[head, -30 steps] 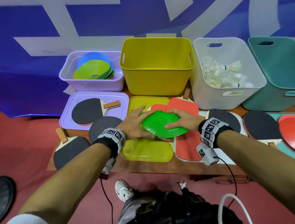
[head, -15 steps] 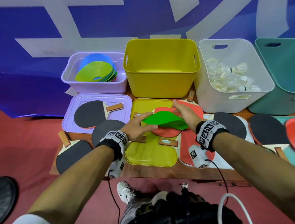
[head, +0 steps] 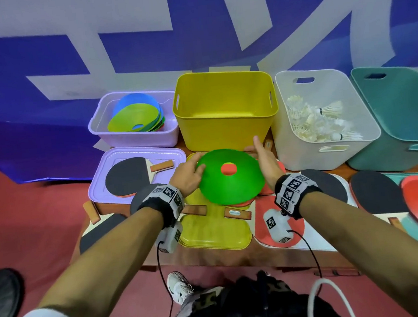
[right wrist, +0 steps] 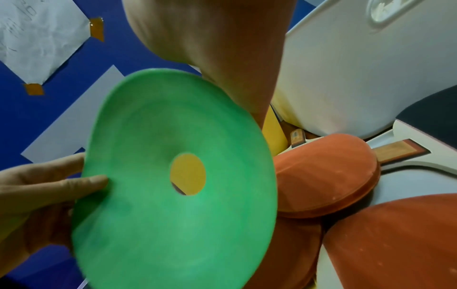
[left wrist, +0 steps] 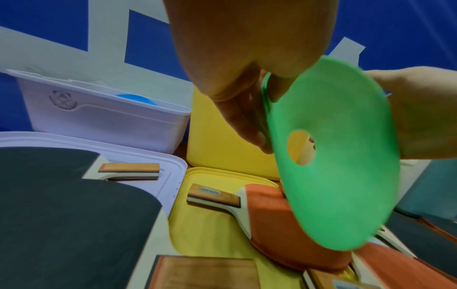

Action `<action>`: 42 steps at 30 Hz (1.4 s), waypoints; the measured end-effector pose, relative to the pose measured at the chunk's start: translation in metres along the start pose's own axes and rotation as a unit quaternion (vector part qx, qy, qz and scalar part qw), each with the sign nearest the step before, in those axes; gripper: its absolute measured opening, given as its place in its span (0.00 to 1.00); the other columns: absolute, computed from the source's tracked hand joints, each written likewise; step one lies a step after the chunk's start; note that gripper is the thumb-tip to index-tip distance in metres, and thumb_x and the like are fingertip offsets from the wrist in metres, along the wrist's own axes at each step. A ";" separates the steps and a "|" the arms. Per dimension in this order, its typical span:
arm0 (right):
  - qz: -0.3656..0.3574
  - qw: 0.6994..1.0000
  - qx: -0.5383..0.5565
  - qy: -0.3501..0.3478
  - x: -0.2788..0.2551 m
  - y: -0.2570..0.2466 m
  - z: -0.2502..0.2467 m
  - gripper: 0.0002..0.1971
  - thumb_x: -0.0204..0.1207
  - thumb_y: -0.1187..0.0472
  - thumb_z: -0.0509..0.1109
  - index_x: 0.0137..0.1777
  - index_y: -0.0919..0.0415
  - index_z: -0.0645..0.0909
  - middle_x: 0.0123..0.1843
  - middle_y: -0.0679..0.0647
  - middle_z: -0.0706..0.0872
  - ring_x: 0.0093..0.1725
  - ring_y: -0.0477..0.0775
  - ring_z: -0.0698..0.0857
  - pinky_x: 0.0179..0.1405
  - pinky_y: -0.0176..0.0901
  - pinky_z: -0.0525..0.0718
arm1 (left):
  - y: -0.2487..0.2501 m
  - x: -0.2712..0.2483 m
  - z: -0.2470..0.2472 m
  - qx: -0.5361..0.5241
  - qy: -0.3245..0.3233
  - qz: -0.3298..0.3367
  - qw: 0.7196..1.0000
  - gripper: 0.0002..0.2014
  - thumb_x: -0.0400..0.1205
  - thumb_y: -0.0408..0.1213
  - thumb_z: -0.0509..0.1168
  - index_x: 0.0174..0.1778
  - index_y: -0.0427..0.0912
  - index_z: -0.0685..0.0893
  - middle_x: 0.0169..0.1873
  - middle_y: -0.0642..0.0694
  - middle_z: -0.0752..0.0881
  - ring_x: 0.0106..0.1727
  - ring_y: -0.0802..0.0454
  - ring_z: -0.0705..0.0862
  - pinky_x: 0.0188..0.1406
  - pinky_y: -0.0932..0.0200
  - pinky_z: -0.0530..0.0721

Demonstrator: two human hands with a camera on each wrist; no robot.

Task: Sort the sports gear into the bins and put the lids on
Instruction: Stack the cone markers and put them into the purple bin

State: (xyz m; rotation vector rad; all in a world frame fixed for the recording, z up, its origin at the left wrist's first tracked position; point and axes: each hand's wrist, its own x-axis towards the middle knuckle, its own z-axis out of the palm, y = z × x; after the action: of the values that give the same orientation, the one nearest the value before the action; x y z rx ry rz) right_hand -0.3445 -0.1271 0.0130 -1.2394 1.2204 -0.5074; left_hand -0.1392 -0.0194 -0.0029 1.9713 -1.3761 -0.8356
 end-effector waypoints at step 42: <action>-0.019 1.000 -0.014 -0.008 0.144 -0.125 0.301 0.32 0.77 0.81 0.63 0.75 0.55 0.62 0.63 0.60 0.78 0.48 0.65 0.87 0.19 0.43 0.85 | -0.181 0.061 -0.237 0.049 0.096 -0.066 0.992 0.42 0.73 0.69 0.67 0.80 0.51 0.67 0.82 0.47 0.63 0.80 0.45 0.67 0.78 0.46 0.64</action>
State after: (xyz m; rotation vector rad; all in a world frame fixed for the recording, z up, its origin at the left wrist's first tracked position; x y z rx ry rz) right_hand 0.0098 -0.1595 0.0223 -1.2916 1.1956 -0.5089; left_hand 0.1646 0.0018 -0.0009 2.1756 -1.2052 -0.6270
